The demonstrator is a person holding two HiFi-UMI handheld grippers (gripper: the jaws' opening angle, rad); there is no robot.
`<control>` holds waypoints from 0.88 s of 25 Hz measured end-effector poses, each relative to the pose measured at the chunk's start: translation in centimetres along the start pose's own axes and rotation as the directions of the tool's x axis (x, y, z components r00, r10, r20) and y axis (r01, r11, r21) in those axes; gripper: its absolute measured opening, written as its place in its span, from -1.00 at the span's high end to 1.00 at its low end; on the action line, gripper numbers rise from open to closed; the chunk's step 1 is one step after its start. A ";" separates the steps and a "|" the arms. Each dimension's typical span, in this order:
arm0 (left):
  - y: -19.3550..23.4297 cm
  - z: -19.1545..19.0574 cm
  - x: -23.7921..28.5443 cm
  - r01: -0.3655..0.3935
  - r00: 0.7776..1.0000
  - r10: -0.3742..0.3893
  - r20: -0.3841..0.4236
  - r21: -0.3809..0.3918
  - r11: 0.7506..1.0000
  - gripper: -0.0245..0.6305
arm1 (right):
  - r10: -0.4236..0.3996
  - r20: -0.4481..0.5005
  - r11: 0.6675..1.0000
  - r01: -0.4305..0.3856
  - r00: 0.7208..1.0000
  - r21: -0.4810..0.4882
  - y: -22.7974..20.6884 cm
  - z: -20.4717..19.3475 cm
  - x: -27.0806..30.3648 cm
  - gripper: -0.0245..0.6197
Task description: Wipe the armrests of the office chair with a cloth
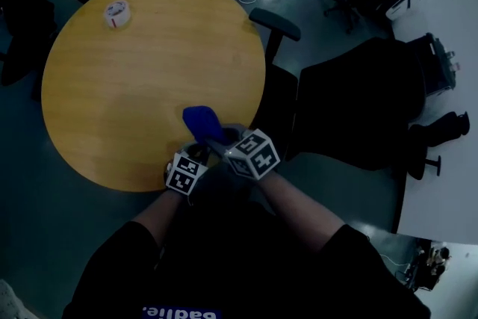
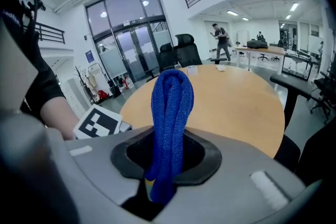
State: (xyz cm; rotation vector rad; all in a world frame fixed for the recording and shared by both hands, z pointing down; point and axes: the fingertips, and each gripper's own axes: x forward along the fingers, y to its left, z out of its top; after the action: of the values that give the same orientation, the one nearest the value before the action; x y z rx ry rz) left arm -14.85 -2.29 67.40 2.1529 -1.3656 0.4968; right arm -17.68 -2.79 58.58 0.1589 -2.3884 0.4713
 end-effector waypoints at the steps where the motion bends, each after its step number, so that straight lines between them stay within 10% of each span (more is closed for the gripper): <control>1: 0.2 -0.1 -0.4 -0.007 1.000 0.007 -0.003 -0.006 1.000 0.89 | 0.004 0.031 1.000 -0.004 1.000 0.000 0.0 0.5 -1.1 0.63; 9: 2.4 1.5 -2.3 -0.088 0.996 0.087 -0.016 -0.038 0.995 0.89 | -0.106 0.243 0.981 0.062 0.964 0.184 -6.3 -0.7 -12.6 0.63; 22: 7.1 16.1 1.7 -0.251 0.966 0.251 0.066 -0.009 0.968 0.89 | -0.308 0.339 0.920 0.187 0.889 0.345 -24.0 0.6 -21.2 0.63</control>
State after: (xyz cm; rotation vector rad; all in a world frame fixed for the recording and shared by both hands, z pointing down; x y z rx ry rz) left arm -20.19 -15.88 57.40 2.0218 -1.6867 0.5235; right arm 3.69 -25.54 51.34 0.7577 -2.6085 0.7379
